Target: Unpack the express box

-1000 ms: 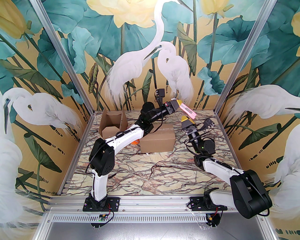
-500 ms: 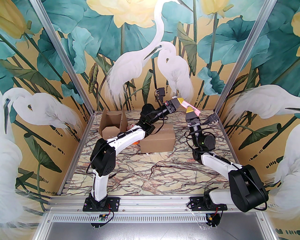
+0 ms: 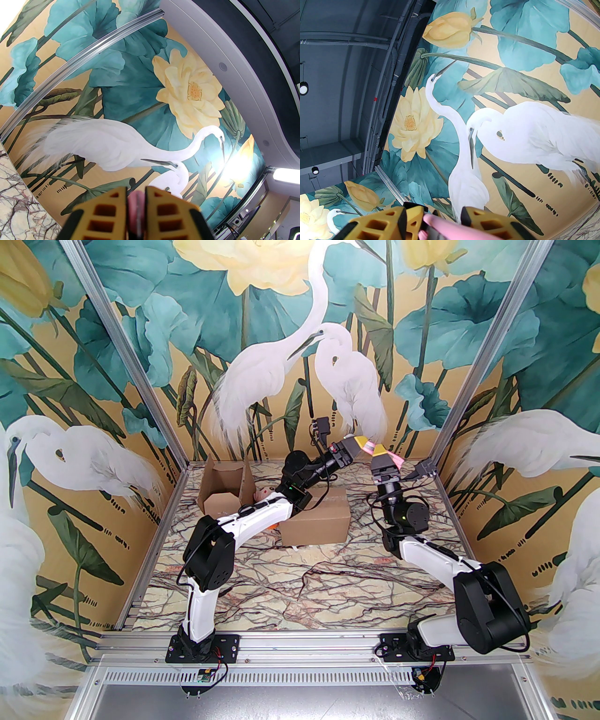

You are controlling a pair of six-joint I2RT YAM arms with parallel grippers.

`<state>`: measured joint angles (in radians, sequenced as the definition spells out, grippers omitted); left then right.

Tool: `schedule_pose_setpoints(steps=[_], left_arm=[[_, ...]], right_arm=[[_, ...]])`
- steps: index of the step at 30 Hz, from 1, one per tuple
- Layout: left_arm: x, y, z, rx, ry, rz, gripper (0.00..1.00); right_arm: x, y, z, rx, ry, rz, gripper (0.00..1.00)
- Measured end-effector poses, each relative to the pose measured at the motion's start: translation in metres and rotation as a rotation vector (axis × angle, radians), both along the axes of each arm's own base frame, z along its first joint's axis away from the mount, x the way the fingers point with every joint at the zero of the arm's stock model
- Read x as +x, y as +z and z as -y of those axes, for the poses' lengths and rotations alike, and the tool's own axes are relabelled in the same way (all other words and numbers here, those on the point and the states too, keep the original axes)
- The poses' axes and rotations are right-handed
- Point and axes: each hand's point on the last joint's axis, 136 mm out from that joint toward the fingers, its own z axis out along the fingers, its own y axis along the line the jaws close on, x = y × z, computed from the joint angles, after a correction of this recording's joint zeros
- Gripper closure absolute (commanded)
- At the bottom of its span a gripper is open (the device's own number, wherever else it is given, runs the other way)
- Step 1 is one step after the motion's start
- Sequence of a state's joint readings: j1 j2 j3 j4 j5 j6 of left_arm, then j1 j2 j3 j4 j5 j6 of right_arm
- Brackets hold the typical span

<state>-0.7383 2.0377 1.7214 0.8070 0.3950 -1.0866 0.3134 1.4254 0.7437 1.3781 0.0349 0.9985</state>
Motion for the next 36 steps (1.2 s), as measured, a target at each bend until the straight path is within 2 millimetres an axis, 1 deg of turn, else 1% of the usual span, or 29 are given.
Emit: schedule_pose_setpoints(steps=[7,10,12,14,15,16,17,19,20,21,24,25,27,28,31,34,36], left_arm=[[-0.001,-0.009,-0.001,-0.009,-0.009,-0.018,0.98],[0.000,-0.010,-0.002,-0.014,-0.014,-0.030,0.98],[-0.001,-0.009,-0.002,-0.019,-0.016,-0.027,0.97],[-0.001,-0.009,-0.002,-0.019,-0.016,-0.027,0.93],[-0.001,-0.009,-0.003,-0.017,-0.016,-0.027,0.86],[-0.001,-0.010,-0.003,-0.014,-0.014,-0.024,0.72],[-0.001,-0.011,-0.003,-0.008,-0.010,-0.016,0.61],[-0.006,-0.018,-0.002,0.030,-0.021,-0.004,0.33],[-0.007,-0.023,-0.001,0.049,-0.023,-0.005,0.21],[-0.010,-0.031,0.000,0.079,-0.024,-0.003,0.01],[-0.014,-0.054,-0.004,0.186,-0.010,0.005,0.00],[-0.014,-0.061,-0.008,0.234,0.004,0.013,0.00],[-0.012,-0.070,-0.018,0.337,0.044,0.046,0.00],[-0.012,-0.072,-0.026,0.402,0.072,0.077,0.00],[-0.015,-0.068,-0.050,0.572,0.161,0.184,0.00],[-0.024,-0.067,-0.069,0.752,0.223,0.305,0.00],[-0.026,-0.071,-0.076,0.868,0.233,0.372,0.00]], right_arm=[[0.005,-0.003,0.003,0.025,-0.009,-0.017,0.76],[0.003,0.001,0.004,0.046,0.005,-0.008,0.83],[0.002,0.003,0.003,0.060,0.018,-0.005,0.86],[0.002,0.002,0.003,0.067,0.021,-0.007,0.92],[0.003,0.002,0.003,0.070,0.024,-0.009,0.93],[0.003,0.002,0.003,0.071,0.026,-0.010,0.95],[0.003,0.001,0.003,0.071,0.026,-0.012,0.96],[0.003,0.001,0.003,0.067,0.020,-0.014,0.98],[0.003,0.001,0.004,0.069,0.017,-0.014,0.99],[0.004,0.000,0.006,0.069,0.009,-0.017,1.00],[0.002,-0.011,0.014,0.065,-0.012,-0.041,1.00],[0.000,-0.018,0.019,0.064,-0.026,-0.055,1.00],[-0.002,-0.032,0.033,0.063,-0.061,-0.091,1.00],[-0.003,-0.042,0.041,0.062,-0.085,-0.119,1.00],[0.000,-0.068,0.059,0.038,-0.139,-0.225,1.00],[0.005,-0.088,0.067,0.001,-0.172,-0.327,1.00],[0.008,-0.101,0.071,-0.028,-0.189,-0.384,1.00]])
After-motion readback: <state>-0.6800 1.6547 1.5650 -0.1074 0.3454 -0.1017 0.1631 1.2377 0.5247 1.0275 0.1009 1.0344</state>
